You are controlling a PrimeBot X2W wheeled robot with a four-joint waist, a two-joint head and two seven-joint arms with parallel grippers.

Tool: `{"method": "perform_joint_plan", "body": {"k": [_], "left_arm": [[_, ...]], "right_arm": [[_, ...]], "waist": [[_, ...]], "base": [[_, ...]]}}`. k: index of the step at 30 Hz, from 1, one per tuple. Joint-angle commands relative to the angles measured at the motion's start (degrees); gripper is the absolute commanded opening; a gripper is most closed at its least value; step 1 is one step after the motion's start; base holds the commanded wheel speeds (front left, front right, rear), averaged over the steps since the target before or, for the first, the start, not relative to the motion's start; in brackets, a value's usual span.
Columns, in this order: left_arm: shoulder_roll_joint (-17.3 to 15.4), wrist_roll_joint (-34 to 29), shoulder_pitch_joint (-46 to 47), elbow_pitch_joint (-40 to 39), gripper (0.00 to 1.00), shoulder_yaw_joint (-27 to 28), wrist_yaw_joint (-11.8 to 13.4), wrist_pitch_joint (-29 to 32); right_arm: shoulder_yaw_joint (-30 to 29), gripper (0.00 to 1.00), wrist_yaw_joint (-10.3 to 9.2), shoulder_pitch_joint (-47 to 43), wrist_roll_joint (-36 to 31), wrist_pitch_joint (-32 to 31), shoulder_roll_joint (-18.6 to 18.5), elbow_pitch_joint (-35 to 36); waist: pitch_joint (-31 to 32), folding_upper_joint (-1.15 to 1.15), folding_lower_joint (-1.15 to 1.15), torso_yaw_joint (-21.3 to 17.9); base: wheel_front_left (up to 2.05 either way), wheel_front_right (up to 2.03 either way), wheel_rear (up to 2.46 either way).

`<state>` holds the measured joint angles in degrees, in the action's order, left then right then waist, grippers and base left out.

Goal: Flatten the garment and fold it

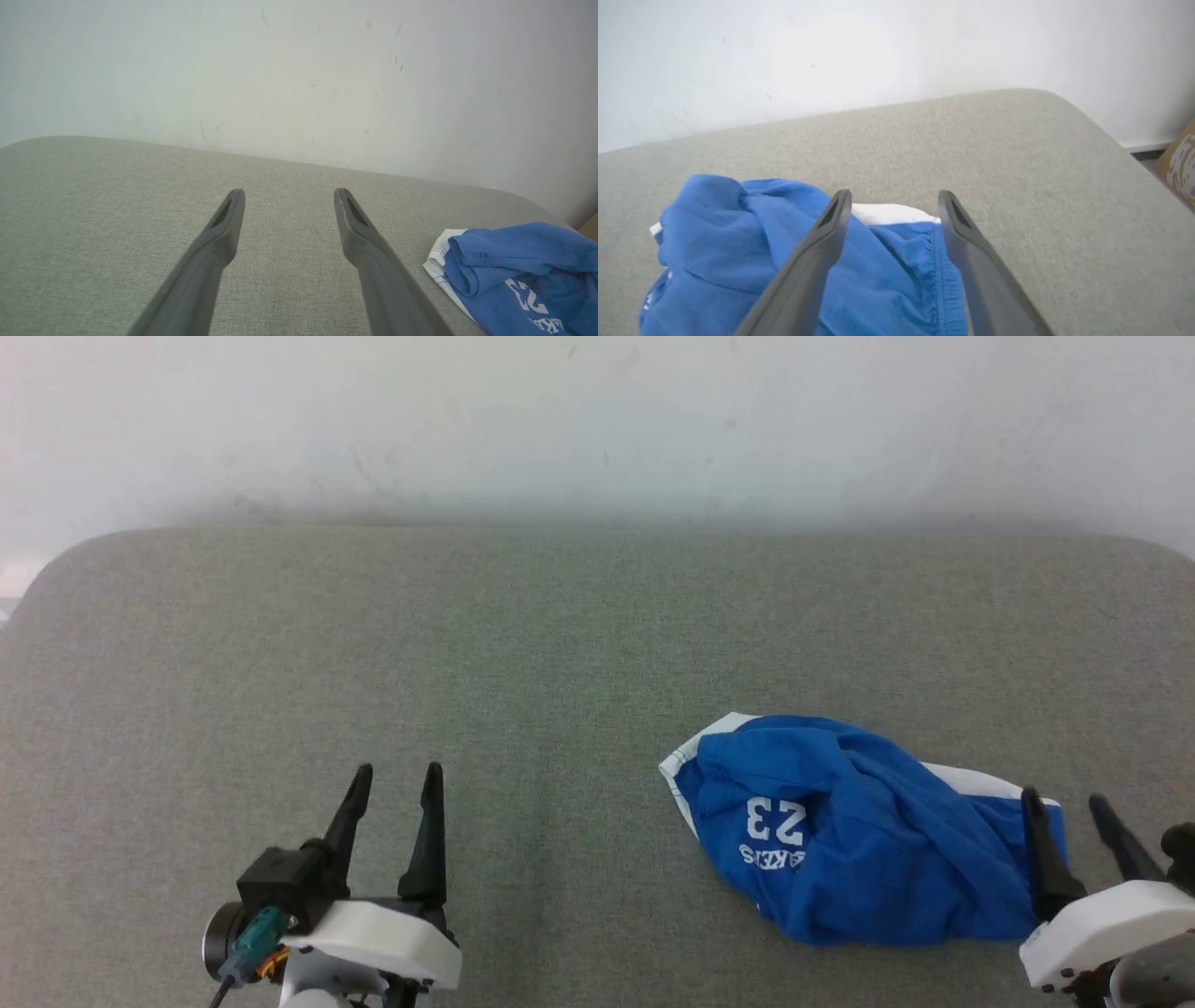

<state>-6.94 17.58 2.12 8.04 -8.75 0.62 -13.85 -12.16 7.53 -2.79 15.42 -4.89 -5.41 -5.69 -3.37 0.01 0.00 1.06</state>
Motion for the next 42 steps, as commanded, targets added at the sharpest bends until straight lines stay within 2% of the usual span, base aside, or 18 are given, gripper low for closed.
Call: {"method": "perform_joint_plan", "body": {"k": [1, 4, 8, 9, 12, 18, 19, 20, 21, 26, 33, 34, 35, 38, 42], "left_arm": [[-0.34, 0.25, -1.23, 0.11, 1.00, 0.10, 0.46, 0.22], [-0.46, 0.44, -1.74, 0.03, 1.00, -0.04, 0.55, 0.55], [-0.65, 0.64, -2.15, -0.34, 1.00, -0.04, 0.88, 0.99], [-0.65, 0.64, -2.15, -0.34, 1.00, -0.04, 0.88, 0.99], [-0.64, 0.71, -2.12, -0.50, 1.00, -0.26, 1.01, 1.14], [-0.39, 0.79, -1.75, -0.60, 1.00, -1.02, 1.04, 1.14], [-0.32, 0.82, -1.74, -0.57, 1.00, -1.12, 1.06, 1.10], [-0.28, 0.86, -1.75, -0.52, 1.00, -1.20, 1.08, 1.05], [-0.21, 0.91, -1.75, -0.45, 1.00, -1.29, 1.10, 1.01], [-0.17, 1.17, -1.80, -0.27, 1.00, -1.29, 1.28, 0.73], [-0.34, 1.36, -2.44, -0.25, 1.00, -1.07, 1.98, 0.51], [-0.36, 1.38, -2.49, -0.24, 1.00, -1.07, 2.06, 0.50], [-0.35, 1.40, -2.49, -0.22, 1.00, -1.13, 2.10, 0.50], [-0.42, 1.38, -2.38, -0.03, 1.00, -1.36, 2.19, 0.58], [-0.68, 1.37, -2.69, -0.05, 1.00, -1.45, 2.47, 0.75]], "right_arm": [[0.20, 1.00, -0.04, -0.86, -2.56, 1.60, 0.90, 2.75], [3.00, 1.00, -0.04, -2.19, -4.40, 1.23, 1.88, 6.43], [9.64, 1.00, -0.04, -2.34, -4.19, -5.57, 1.67, 8.72], [9.64, 1.00, -0.04, -2.34, -4.19, -5.57, 1.67, 8.72], [14.42, 1.00, -0.04, 1.23, -3.17, -11.35, -1.47, 8.63], [22.67, 1.00, -0.04, 8.68, -0.83, -21.21, -7.08, 2.28], [23.56, 0.86, -0.04, 9.43, -0.45, -22.18, -7.66, 0.86], [24.57, 0.41, -0.04, 9.94, 0.25, -23.19, -8.12, -0.47], [25.46, 0.00, -0.04, 10.32, 0.79, -23.63, -8.62, -1.29], [28.15, 0.00, -0.04, 8.87, 2.85, -21.83, -9.13, 0.56], [27.58, 0.02, -0.04, -3.66, 3.47, -23.16, -6.59, 11.55], [26.86, 0.42, -0.04, -5.20, 3.44, -22.56, -5.68, 12.28], [26.44, 1.00, -0.04, -6.44, 2.95, -21.88, -5.15, 12.64], [25.32, 1.00, -0.04, -8.47, 2.68, -16.25, -2.51, 14.31], [22.43, 1.00, -0.04, -9.09, 0.97, -4.34, 0.32, 17.12]], "waist": [[0.78, -0.01, 0.00, 0.20], [1.43, -0.01, 0.00, 0.51], [1.95, -0.01, 0.00, 0.81], [1.95, -0.01, 0.00, 0.81], [2.05, -0.01, 0.00, 1.13], [1.63, -0.01, 0.00, 2.26], [1.58, -0.01, 0.00, 2.42], [1.52, -0.01, 0.00, 2.54], [1.46, -0.01, 0.00, 2.71], [1.17, -0.01, 0.00, 2.83], [1.36, -0.01, 0.00, 1.84], [1.34, -0.01, 0.00, 1.58], [1.31, -0.01, 0.00, 1.41], [1.39, -0.01, 0.00, 0.96], [1.84, -0.01, 0.00, -0.10]], "base": [[0.00, 0.00, 0.00], [0.00, 0.00, 0.00], [0.00, 0.00, 0.00], [0.00, 0.00, 0.00], [0.00, 0.00, 0.00], [0.00, 0.00, 0.00], [0.00, 0.00, 0.00], [0.00, 0.00, 0.00], [0.00, 0.00, 0.00], [0.00, 0.00, 0.00], [0.00, 0.00, 0.00], [0.00, 0.00, 0.00], [0.00, 0.00, 0.00], [0.00, 0.00, 0.00], [0.00, 0.00, 0.00]]}}
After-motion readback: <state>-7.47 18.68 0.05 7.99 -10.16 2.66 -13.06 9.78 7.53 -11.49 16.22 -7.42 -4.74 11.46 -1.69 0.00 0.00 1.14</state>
